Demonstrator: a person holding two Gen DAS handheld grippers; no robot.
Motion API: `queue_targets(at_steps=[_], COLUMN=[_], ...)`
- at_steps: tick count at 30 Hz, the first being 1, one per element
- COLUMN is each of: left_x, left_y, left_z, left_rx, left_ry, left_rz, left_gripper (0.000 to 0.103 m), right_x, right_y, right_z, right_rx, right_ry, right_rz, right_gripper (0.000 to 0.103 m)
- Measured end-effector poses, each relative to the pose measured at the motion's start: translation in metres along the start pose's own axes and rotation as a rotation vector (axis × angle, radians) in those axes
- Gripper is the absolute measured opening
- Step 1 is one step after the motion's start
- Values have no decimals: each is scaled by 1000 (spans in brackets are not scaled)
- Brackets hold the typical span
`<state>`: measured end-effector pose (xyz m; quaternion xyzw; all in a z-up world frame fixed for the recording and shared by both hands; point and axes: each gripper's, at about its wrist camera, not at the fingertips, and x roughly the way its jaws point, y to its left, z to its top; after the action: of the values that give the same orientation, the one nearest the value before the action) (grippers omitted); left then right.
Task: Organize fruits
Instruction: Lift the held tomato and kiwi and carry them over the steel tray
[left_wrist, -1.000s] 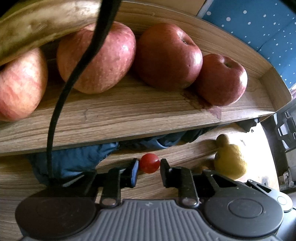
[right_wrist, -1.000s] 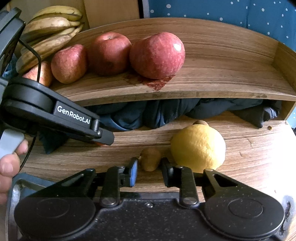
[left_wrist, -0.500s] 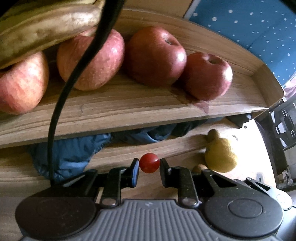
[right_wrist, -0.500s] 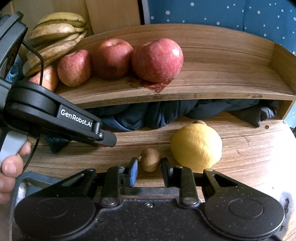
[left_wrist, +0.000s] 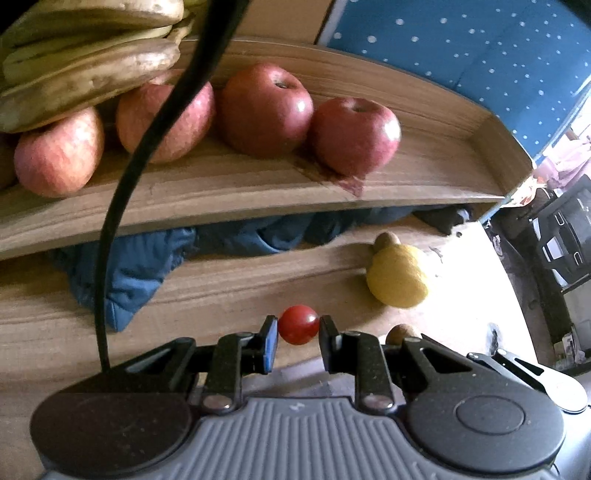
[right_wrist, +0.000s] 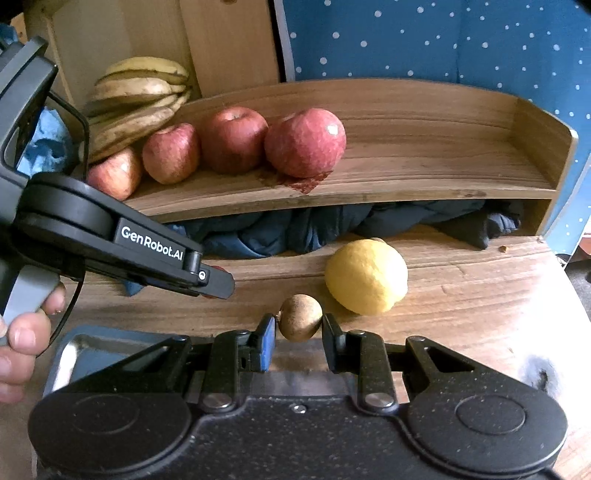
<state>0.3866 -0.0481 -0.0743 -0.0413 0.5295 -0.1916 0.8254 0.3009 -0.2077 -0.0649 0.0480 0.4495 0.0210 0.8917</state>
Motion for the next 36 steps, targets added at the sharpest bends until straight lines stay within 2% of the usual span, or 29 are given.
queue_targets(at_steps=[18, 31, 36], left_x=[-20, -21, -21], left_y=[-40, -68, -74], left_z=[-43, -72, -79], left_rx=[6, 32, 39], left_ry=[-15, 4, 15], left_rz=[-2, -16, -15], left_gripper=[26, 26, 26], right_x=[-50, -75, -83], right_y=[-19, -37, -42], right_z=[-37, -78, -84], right_rx=[-26, -49, -45], right_ry=[-14, 35, 24], right_rz=[25, 33, 29], right_gripper=[29, 29, 29])
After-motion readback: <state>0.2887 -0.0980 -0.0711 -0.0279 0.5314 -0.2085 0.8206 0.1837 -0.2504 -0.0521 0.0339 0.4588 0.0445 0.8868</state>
